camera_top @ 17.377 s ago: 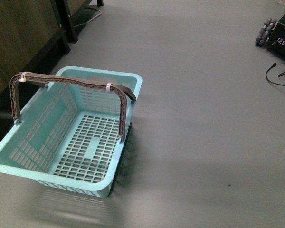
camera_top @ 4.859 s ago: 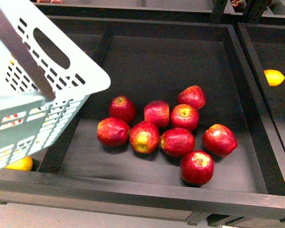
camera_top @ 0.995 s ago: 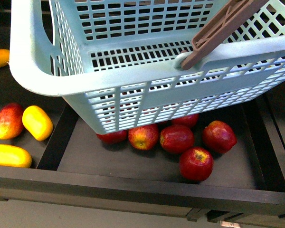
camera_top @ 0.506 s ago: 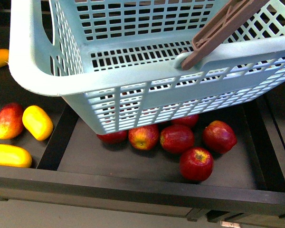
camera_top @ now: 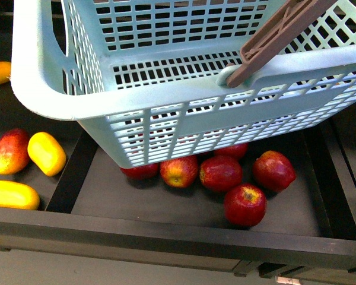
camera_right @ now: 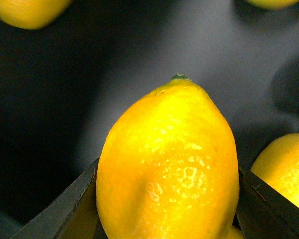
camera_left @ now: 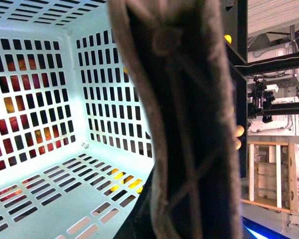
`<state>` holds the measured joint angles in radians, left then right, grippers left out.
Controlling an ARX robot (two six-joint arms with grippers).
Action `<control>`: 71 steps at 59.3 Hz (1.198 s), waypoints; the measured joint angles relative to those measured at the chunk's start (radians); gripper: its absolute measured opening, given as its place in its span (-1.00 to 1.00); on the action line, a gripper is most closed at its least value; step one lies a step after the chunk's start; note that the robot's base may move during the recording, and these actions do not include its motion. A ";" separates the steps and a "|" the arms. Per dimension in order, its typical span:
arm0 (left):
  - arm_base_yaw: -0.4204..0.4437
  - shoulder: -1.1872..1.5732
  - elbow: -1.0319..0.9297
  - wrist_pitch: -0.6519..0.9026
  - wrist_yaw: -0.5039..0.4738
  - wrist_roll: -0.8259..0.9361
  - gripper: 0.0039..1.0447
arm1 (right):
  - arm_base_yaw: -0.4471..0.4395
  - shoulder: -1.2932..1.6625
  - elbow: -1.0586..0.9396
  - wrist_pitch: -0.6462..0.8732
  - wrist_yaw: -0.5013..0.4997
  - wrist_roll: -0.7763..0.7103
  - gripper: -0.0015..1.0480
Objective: Pick lemon and mango into basket
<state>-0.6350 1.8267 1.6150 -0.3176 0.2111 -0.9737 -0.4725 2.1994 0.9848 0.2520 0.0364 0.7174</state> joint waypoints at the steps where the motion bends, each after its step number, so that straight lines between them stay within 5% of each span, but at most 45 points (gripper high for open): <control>1: 0.000 0.000 0.000 0.000 0.000 0.000 -0.92 | 0.000 -0.015 -0.006 0.002 -0.004 -0.011 0.23; 27: 0.000 0.000 0.000 0.000 0.000 0.000 -0.92 | 0.063 -0.726 -0.180 -0.098 -0.204 -0.161 0.22; 53: 0.000 0.000 0.000 0.000 0.000 0.000 -0.92 | 0.502 -0.998 -0.195 -0.114 -0.178 -0.154 0.22; 71: 0.000 0.000 0.000 0.000 0.000 0.000 -0.92 | 0.647 -0.967 -0.230 -0.110 -0.156 -0.166 0.22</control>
<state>-0.6350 1.8267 1.6150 -0.3176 0.2108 -0.9737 0.1749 1.2324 0.7547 0.1421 -0.1196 0.5518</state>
